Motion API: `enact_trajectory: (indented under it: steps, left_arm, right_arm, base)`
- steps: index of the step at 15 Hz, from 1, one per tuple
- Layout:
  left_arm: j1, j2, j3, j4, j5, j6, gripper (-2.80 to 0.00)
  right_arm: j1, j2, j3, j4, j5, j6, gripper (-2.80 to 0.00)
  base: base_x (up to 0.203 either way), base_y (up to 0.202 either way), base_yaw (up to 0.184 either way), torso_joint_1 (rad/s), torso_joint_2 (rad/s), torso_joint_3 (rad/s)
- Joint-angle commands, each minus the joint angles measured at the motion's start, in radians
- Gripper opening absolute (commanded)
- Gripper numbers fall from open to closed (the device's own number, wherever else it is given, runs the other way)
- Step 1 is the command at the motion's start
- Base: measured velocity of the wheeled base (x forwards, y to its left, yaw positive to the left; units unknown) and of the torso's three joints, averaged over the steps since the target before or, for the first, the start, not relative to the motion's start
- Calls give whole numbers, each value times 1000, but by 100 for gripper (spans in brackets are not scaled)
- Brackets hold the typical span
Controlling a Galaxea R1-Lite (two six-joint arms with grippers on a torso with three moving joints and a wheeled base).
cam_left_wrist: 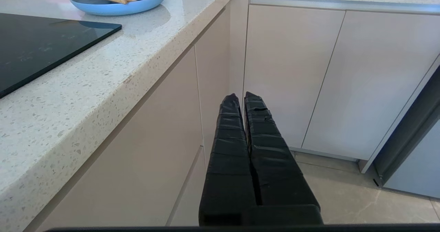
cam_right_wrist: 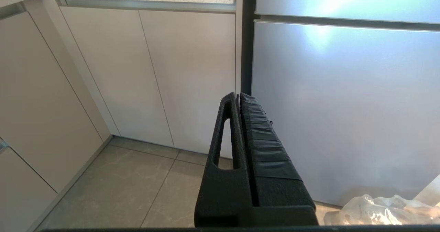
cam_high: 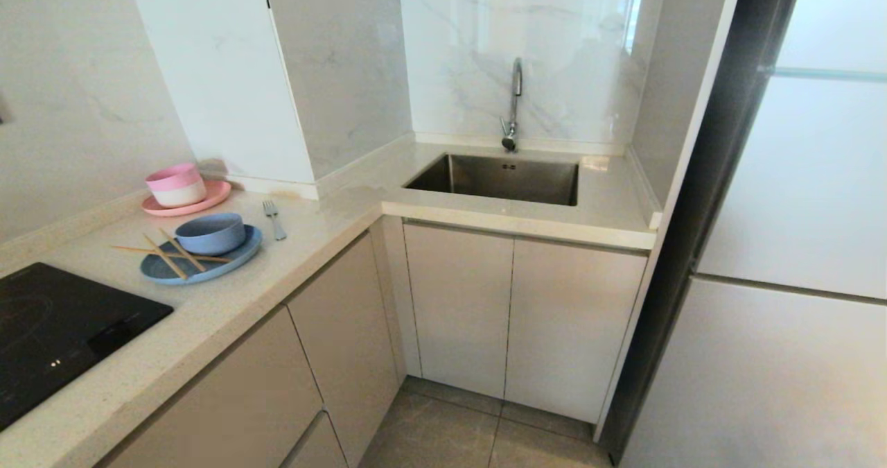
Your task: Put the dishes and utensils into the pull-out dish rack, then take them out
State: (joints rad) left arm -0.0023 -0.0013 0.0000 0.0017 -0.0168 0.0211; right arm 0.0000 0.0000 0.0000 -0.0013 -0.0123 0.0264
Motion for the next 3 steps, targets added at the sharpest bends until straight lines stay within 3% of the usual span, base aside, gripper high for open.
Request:
enact_trajectory:
  steps: [1,3]
  left_arm:
    - [1,0,0,0,0,0,-280]
    - [1,0,0,0,0,0,-280]
  right_arm:
    - [0,1,0,0,0,0,-280]
    - [0,1,0,0,0,0,-280]
  base:
    - [0,0,0,0,0,0]
    - [0,0,0,0,0,0]
